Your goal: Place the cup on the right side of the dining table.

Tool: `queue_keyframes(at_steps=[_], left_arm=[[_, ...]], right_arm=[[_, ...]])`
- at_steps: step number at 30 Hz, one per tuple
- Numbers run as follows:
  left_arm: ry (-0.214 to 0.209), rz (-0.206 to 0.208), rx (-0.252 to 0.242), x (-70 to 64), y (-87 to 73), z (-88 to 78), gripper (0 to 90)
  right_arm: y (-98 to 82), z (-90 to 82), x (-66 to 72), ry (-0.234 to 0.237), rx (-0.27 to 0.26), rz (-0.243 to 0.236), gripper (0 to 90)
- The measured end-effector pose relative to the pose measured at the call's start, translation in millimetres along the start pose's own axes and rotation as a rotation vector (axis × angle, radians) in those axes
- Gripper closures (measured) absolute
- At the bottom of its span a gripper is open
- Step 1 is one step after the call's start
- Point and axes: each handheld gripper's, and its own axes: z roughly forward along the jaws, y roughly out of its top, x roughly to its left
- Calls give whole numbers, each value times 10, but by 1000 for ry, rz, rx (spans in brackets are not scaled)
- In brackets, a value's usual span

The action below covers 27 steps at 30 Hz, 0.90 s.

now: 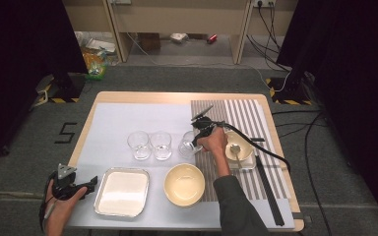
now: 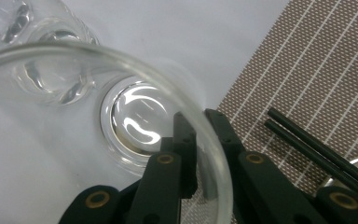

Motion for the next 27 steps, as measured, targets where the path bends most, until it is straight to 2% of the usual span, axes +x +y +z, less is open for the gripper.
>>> queue_keyframes(at_steps=[14, 20, 27], left_arm=[[0, 0, 1, 0, 0, 0, 137], [-1, 0, 1, 1, 1, -1, 136], [-1, 0, 1, 1, 1, 0, 137]], right_arm=[[-119, -10, -136, 87, -81, 112, 845], [-135, -32, -177, 105, -130, 132, 849], [-140, -30, -201, 123, -155, 161, 849]])
